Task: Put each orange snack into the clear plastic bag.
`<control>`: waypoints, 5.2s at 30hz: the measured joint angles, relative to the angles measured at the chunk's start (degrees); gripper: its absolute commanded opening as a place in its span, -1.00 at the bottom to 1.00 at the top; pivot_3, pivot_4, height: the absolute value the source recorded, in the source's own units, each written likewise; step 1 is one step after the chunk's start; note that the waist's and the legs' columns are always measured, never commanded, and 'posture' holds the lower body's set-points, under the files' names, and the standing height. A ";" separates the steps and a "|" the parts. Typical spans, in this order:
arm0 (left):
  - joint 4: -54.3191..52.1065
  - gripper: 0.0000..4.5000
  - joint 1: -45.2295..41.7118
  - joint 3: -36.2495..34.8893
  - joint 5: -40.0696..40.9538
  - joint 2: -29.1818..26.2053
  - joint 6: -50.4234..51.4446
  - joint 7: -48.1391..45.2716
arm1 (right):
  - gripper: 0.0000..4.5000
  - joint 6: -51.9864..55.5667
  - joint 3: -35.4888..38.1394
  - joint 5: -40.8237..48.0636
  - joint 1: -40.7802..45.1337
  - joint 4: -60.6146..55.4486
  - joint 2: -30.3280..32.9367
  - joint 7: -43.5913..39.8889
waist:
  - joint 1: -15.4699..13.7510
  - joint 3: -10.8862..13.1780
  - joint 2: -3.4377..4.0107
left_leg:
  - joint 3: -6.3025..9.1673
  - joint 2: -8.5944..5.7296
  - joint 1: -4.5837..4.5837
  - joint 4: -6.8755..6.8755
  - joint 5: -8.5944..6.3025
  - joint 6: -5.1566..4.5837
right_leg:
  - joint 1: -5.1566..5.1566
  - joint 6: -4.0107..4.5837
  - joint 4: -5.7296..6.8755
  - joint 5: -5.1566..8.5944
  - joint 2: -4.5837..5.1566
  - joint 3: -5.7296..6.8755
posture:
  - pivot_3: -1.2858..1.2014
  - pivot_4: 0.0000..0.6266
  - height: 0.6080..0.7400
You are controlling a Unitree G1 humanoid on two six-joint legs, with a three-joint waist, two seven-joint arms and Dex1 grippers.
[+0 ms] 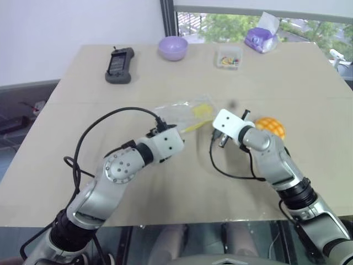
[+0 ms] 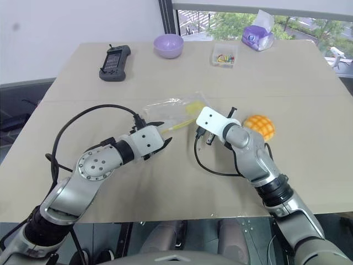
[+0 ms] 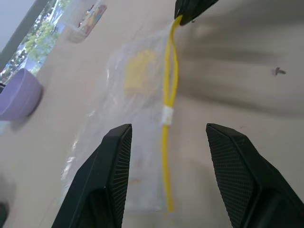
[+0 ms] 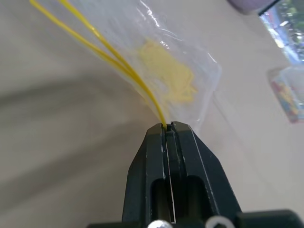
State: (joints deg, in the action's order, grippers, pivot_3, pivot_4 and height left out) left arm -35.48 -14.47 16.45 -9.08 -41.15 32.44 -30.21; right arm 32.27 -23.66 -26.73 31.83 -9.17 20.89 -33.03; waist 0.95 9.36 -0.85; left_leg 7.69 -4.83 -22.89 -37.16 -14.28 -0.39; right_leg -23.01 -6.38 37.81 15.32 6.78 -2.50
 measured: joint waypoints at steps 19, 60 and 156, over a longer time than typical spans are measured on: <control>6.36 -0.40 -2.73 -0.02 -6.72 4.42 0.30 0.30 | -1.00 1.56 -0.31 -1.08 0.00 -0.91 -1.99 0.94 | 0.06 0.00 0.00 | -0.02 0.00 0.00 -0.02 0.00 0.00 | -0.09 0.00 0.07 0.00 -0.02 -0.03 | 0.03 -0.52 1.00; 12.49 -1.00 -2.96 -0.43 -8.09 11.34 -4.16 0.62 | -0.97 24.14 12.56 26.06 -1.37 -9.90 -15.27 0.26 | 0.23 -0.02 0.01 | -0.01 0.02 -0.03 -0.06 0.00 0.00 | -0.18 0.01 0.18 -0.01 -0.01 -0.06 | 0.03 -0.52 1.00; 19.93 -1.00 -8.54 -2.49 -9.92 16.01 -8.52 3.05 | 0.96 -17.56 12.92 22.66 -0.54 2.56 4.38 -3.09 | 1.03 -0.04 0.00 | -0.02 0.01 -0.10 -0.13 0.00 -0.01 | -0.15 0.00 0.18 -0.01 -0.01 -0.08 | 0.03 -0.52 1.00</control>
State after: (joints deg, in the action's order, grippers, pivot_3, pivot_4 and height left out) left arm -15.54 -23.01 13.96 -18.99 -25.14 23.92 -27.16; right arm 14.71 -10.73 -4.06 31.28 -6.62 25.27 -36.12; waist 1.97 9.32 -0.86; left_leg 7.67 -4.82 -22.99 -37.29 -14.27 -0.40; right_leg -23.16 -6.39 37.99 15.30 6.77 -2.59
